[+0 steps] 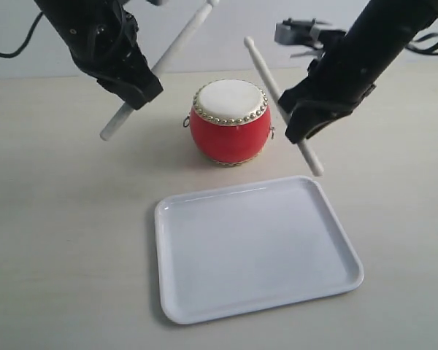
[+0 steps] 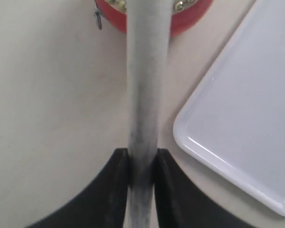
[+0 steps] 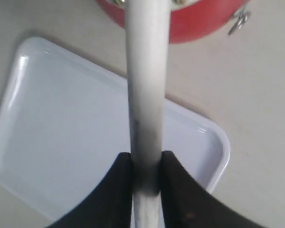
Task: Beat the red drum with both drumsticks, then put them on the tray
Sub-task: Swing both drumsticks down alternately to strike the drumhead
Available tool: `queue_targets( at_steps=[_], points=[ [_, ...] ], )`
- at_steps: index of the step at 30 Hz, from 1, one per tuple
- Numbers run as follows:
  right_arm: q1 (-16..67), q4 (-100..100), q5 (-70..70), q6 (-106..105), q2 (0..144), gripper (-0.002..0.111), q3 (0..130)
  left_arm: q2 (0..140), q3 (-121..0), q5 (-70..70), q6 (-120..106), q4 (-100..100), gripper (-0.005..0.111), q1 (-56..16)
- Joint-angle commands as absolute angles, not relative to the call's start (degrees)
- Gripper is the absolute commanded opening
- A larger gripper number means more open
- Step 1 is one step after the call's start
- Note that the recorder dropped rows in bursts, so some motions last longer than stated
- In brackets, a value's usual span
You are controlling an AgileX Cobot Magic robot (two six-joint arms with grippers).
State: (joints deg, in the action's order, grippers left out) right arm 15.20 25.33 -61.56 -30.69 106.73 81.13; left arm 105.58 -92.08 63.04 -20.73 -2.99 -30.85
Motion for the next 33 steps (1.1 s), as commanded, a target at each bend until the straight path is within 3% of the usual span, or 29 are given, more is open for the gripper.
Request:
queue_targets(
  at_steps=[1, 8, 15, 33],
  points=[
    [15.30, 25.96, -64.13, -30.35, 96.83, 0.000, 81.70, 111.98, -92.29, 62.37, -20.99, -3.84, 0.000, -30.72],
    [15.30, 25.96, -64.22, -29.86, 86.55, 0.000, 81.47, 122.12, -92.29, 61.68, -20.99, -4.11, 0.000, -30.72],
    [15.30, 26.27, -63.76, -29.86, 86.18, 0.000, 80.33, 120.12, -94.30, 64.42, -20.36, -3.36, 0.000, -30.72],
    [15.30, 26.15, -58.40, -33.07, 115.15, 0.000, 74.87, 99.78, -96.53, 67.41, -18.83, -5.11, 0.000, -30.72]
  ],
)
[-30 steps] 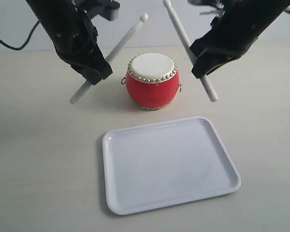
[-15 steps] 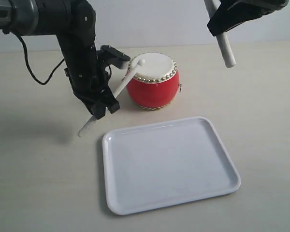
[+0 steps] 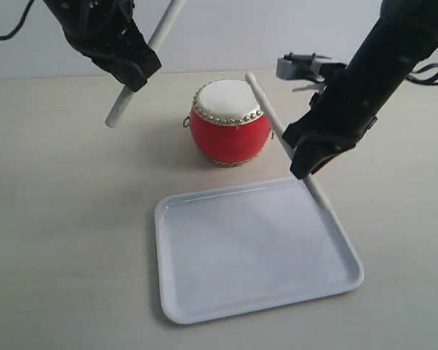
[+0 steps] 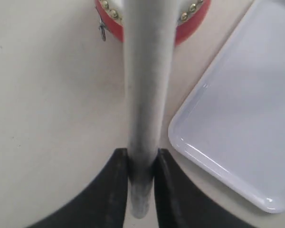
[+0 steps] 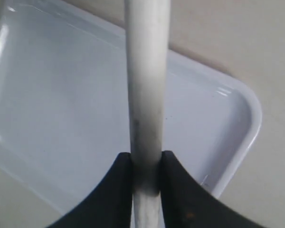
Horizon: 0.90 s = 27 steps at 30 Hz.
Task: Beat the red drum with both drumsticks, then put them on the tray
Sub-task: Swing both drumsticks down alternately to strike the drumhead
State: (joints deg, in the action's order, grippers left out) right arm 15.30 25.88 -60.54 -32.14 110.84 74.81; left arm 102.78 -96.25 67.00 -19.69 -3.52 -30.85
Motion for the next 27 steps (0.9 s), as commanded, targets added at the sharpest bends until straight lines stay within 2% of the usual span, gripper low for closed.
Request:
queue_targets(
  at_steps=[1, 5, 9, 20, 27],
  points=[
    [15.30, 26.05, -58.26, -33.07, 115.98, 0.000, 75.25, 99.24, -96.53, 67.41, -18.83, -5.94, 0.000, -30.81],
    [15.30, 26.34, -62.60, -32.72, 116.45, 0.000, 77.00, 98.90, -96.53, 67.41, -19.24, -8.79, 0.000, -30.95],
    [15.30, 28.02, -65.07, -32.72, 110.46, 0.000, 77.53, 101.18, -95.91, 66.93, -19.49, -8.77, 0.000, -30.95],
    [15.30, 28.42, -64.68, -31.18, 87.67, 0.000, 77.53, 120.74, -92.57, 64.83, -20.59, -6.67, 0.000, -30.95],
    [15.30, 28.42, -62.86, -31.18, 82.26, 0.000, 77.53, 124.60, -94.29, 68.13, -19.33, -3.51, 0.000, -30.95]
  ],
)
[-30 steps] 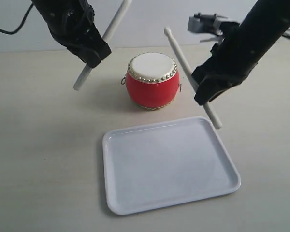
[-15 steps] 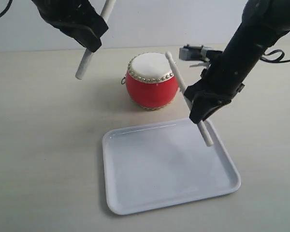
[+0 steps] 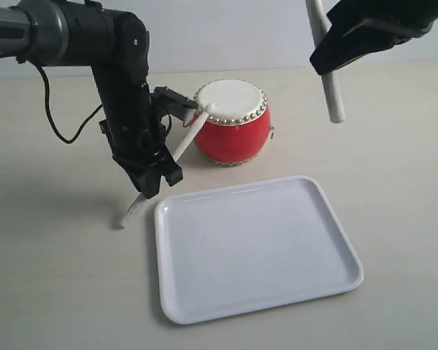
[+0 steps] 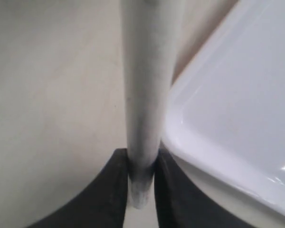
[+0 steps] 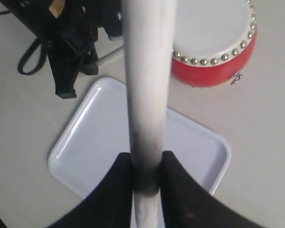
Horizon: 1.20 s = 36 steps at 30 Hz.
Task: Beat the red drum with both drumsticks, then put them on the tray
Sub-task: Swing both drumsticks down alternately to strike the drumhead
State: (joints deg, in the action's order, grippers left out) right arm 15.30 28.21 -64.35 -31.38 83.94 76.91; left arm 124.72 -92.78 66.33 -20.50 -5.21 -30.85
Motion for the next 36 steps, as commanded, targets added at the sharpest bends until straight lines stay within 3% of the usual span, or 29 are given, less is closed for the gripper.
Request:
queue_targets(
  at_steps=[1, 7, 16, 23, 36],
  points=[
    [15.30, 28.42, -62.56, -31.18, 82.26, 0.000, 77.41, 124.11, -95.08, 68.83, -18.62, -3.39, 0.000, -30.95],
    [15.30, 28.32, -59.61, -31.40, 87.54, 0.000, 74.64, 117.89, -99.02, 69.96, -17.85, -3.39, 0.000, -30.95],
    [15.30, 29.08, -59.51, -33.33, 108.27, 0.000, 73.79, 107.02, -99.44, 69.96, -17.74, -3.90, 0.000, -30.95],
    [15.30, 29.08, -65.99, -33.13, 119.99, 0.000, 79.08, 103.04, -99.44, 69.96, -17.74, -4.18, 0.000, -30.95],
    [15.30, 29.37, -69.09, -32.96, 104.13, 0.000, 80.23, 102.62, -98.52, 67.08, -17.85, -5.51, 0.000, -30.95]
  ],
)
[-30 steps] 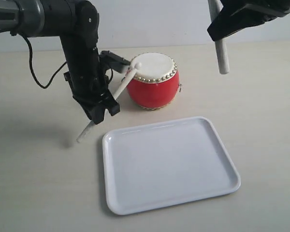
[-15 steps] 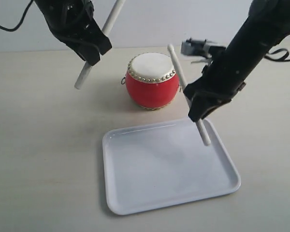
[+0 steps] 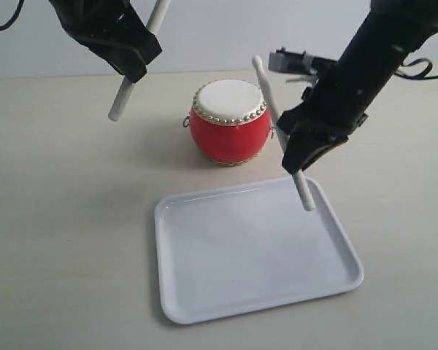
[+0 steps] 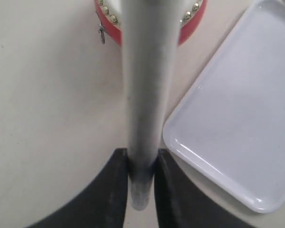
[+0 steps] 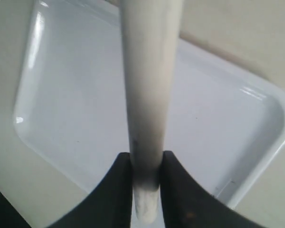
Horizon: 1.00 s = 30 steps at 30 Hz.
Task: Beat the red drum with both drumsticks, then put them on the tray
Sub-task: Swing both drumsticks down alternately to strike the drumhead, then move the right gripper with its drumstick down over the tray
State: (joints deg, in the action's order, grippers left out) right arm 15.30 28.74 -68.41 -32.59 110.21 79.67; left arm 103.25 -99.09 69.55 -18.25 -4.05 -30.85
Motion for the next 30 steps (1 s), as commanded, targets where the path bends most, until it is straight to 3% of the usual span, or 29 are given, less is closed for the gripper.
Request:
queue_targets(
  at_steps=[1, 9, 18, 24, 30],
  points=[
    [15.30, 29.37, -69.09, -32.96, 102.67, 0.000, 80.23, 102.62, -98.52, 66.96, -17.97, -5.93, 0.000, -30.95],
    [15.30, 27.07, -69.60, -32.67, 96.64, 0.000, 80.23, 102.33, -97.27, 66.66, -21.16, -10.34, 0.000, -30.85],
    [15.81, 20.14, -69.96, -22.07, 96.27, 0.000, 80.23, 93.52, -81.53, 51.02, -22.41, -10.74, 0.000, -28.44],
    [25.14, 4.17, -69.96, -12.07, 96.93, 0.000, 80.63, 85.08, -70.52, 42.82, -24.59, -11.50, 0.000, -23.70],
    [33.90, -10.65, -69.96, -15.72, 101.92, 0.000, 83.94, 79.89, -63.54, 38.42, -25.99, -11.85, 0.000, -19.67]
  ],
)
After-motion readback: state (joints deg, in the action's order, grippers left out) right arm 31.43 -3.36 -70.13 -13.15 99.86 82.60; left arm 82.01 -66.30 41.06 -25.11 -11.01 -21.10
